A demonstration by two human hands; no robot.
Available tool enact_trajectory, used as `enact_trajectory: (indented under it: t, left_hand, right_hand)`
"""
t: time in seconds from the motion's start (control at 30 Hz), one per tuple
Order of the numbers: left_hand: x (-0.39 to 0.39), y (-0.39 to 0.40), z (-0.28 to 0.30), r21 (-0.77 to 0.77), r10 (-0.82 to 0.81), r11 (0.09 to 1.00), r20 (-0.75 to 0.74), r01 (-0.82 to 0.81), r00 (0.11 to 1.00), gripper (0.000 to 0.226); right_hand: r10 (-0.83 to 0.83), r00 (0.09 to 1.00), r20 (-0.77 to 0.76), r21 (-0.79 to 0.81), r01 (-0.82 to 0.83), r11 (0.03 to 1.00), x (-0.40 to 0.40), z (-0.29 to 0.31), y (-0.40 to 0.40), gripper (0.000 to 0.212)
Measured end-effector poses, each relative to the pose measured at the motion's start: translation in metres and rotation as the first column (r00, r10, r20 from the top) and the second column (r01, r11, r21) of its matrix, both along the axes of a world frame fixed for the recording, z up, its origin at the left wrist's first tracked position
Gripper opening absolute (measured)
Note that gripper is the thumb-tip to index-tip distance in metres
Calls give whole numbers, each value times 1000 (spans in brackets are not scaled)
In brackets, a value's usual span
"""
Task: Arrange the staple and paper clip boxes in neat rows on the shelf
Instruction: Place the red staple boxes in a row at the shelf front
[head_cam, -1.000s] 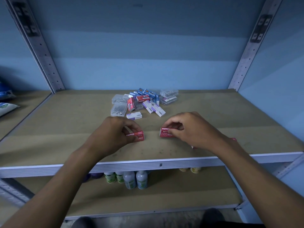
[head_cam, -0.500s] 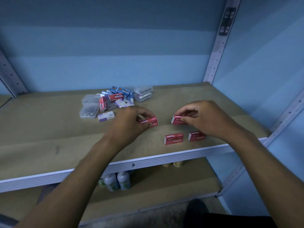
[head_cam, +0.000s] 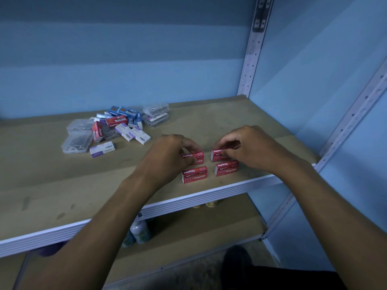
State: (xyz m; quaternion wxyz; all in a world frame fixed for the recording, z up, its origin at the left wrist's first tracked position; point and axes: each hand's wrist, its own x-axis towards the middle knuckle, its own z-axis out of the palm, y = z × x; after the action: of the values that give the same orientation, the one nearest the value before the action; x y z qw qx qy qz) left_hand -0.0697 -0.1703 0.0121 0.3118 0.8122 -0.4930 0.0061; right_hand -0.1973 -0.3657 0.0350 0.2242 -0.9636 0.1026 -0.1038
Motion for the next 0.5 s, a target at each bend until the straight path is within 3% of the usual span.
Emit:
enact_trajectory:
  t: [0.5]
  left_hand:
    - [1,2,-1,1,1,1000,0,-1,1000,26]
  right_hand:
    - [11,1000,-9,25,-11,1000,1,-3,-2,23]
